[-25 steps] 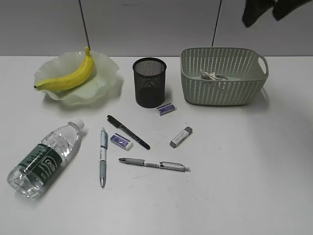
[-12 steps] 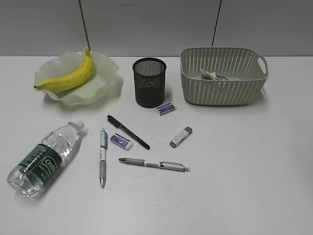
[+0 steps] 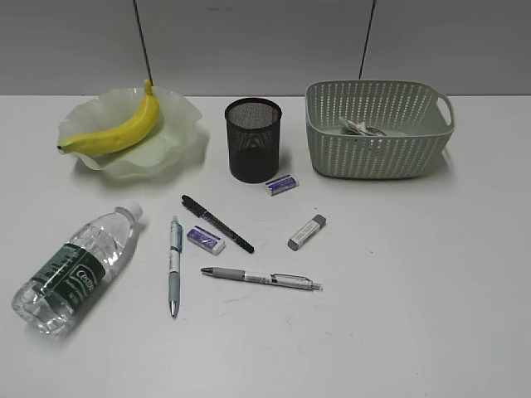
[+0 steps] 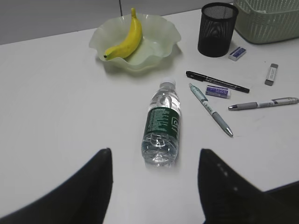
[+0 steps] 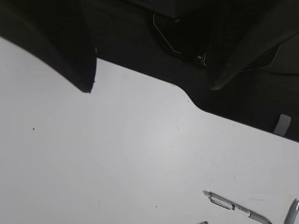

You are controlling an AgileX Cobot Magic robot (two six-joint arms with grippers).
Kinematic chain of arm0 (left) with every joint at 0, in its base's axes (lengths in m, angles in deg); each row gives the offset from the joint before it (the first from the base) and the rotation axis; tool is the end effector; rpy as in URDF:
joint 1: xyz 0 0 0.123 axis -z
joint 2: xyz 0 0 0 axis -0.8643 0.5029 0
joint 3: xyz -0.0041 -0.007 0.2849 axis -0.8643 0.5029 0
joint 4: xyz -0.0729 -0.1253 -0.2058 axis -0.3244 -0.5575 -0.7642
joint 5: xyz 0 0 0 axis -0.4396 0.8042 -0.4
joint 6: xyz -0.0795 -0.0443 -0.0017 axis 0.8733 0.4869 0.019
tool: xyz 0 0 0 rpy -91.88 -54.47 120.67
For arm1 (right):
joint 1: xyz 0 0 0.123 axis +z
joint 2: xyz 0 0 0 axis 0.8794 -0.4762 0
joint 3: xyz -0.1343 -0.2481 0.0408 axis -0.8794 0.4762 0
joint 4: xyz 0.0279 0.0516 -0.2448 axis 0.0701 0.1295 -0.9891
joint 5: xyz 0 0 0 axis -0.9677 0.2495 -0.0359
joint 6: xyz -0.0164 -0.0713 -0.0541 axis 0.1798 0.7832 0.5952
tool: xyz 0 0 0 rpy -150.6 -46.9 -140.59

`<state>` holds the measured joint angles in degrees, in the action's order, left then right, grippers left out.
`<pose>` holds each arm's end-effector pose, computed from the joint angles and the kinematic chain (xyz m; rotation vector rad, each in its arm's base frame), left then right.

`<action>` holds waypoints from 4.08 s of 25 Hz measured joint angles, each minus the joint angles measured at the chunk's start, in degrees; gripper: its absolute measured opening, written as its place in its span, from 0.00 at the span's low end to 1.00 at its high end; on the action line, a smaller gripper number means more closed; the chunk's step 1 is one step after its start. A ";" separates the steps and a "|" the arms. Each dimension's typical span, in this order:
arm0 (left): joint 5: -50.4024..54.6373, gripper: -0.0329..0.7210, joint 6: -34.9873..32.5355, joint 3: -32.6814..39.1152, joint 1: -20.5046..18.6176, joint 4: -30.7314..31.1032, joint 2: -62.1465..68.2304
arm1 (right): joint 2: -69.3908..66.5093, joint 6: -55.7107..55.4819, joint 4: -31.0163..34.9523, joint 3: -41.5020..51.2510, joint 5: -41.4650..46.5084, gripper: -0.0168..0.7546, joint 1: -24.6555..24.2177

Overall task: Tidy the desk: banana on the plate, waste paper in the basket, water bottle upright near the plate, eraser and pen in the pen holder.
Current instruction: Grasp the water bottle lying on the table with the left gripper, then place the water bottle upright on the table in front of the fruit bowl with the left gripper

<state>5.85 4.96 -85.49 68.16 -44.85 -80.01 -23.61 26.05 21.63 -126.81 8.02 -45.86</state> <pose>-0.0097 -0.0077 0.2881 0.2768 2.0004 -0.1507 0.0387 0.0225 0.3194 -0.4138 2.3786 0.2637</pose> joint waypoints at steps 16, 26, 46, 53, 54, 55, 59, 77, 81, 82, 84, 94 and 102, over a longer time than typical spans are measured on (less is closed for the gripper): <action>-19.24 0.62 -0.83 -1.76 1.13 -6.12 21.89 | 24.44 0.00 -0.78 9.26 -3.54 0.76 0.00; -23.76 0.74 -12.16 -9.68 1.13 -14.60 62.47 | 24.44 0.00 -2.05 9.26 -4.21 0.76 0.00; -14.60 0.84 -0.56 -33.56 8.30 2.36 105.19 | 24.44 0.00 -5.40 9.73 -5.46 0.76 0.00; -15.80 0.82 -0.22 -33.61 8.57 1.46 109.27 | 24.44 0.00 -5.55 9.73 -5.53 0.76 0.00; -16.15 0.79 -0.22 -33.61 8.57 1.31 109.36 | 24.44 0.00 -5.55 9.73 -5.53 0.76 0.00; -16.27 0.76 -0.22 -33.61 8.57 1.16 109.48 | 24.44 0.00 -5.55 9.73 -5.53 0.76 0.00; -16.33 0.71 -0.22 -33.62 8.57 0.91 109.48 | 24.44 0.00 -5.65 9.73 -5.53 0.76 0.00; -20.36 0.71 -0.22 -26.00 8.57 -0.74 86.64 | 24.44 0.00 -5.71 9.73 -5.58 0.76 0.00; -34.92 0.71 -0.22 -14.58 8.57 -5.01 79.09 | 24.44 0.00 -5.71 9.73 -5.58 0.76 0.00; -39.64 0.71 -0.22 -11.50 8.57 -5.98 77.67 | 24.44 0.00 -5.71 9.73 -5.58 0.76 0.00; -48.73 0.71 -0.22 -6.35 8.57 -6.92 74.90 | 24.44 0.00 -5.71 9.73 -5.58 0.76 0.00; -74.00 0.71 0.91 1.75 8.57 -8.37 74.21 | 24.44 0.00 -5.71 9.73 -5.58 0.76 0.00; -83.27 0.71 6.97 1.79 10.04 -2.36 81.73 | 24.44 0.00 -5.71 9.73 -5.58 0.76 0.00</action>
<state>-77.42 11.93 -83.70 78.20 -47.21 1.72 0.84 26.05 15.93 -117.08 2.44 -45.86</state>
